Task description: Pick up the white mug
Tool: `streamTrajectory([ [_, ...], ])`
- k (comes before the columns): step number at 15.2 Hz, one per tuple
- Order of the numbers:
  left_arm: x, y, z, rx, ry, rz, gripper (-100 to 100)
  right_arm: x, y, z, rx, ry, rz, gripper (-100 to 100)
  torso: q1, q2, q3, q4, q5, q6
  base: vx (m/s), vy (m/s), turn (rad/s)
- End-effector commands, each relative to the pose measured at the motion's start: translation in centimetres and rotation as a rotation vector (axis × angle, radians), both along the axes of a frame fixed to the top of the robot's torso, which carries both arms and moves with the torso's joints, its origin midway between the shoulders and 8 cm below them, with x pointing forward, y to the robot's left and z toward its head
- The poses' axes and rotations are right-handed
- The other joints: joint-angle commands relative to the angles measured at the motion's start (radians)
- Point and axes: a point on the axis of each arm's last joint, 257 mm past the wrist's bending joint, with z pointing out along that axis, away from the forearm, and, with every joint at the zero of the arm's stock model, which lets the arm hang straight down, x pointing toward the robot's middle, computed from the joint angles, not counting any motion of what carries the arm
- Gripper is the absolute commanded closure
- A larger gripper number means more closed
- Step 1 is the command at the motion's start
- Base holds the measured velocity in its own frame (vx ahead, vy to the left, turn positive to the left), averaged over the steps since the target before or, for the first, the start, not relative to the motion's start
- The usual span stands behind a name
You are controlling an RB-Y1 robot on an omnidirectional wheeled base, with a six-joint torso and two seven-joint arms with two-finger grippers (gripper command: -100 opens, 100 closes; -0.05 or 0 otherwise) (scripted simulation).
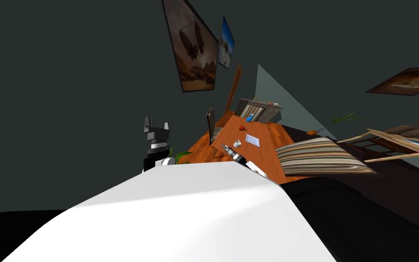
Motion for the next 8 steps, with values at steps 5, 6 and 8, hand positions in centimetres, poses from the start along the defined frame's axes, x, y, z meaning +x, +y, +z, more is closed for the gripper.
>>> streamTrajectory([
  [5,0.0,0.0,0.0,0.000,0.000,0.000,0,-4.4,-3.9,-7.7,-0.228,0.145,0.074,-100,0.001,-0.001,-0.001,0.000,0.000,0.000,0.051,0.059,0.120],
  [6,0.0,0.0,0.0,0.000,0.000,0.000,0,-4.6,-4.7,-7.9,-0.250,0.154,0.079,-100,0.000,-0.001,0.000,0.000,0.000,0.000,0.047,0.052,0.124],
  [8,0.0,0.0,0.0,0.000,0.000,0.000,0,-4.7,-5.0,-8.2,-0.254,0.161,0.075,-100,0.000,0.000,0.000,0.000,0.000,0.000,0.028,0.028,0.011],
])
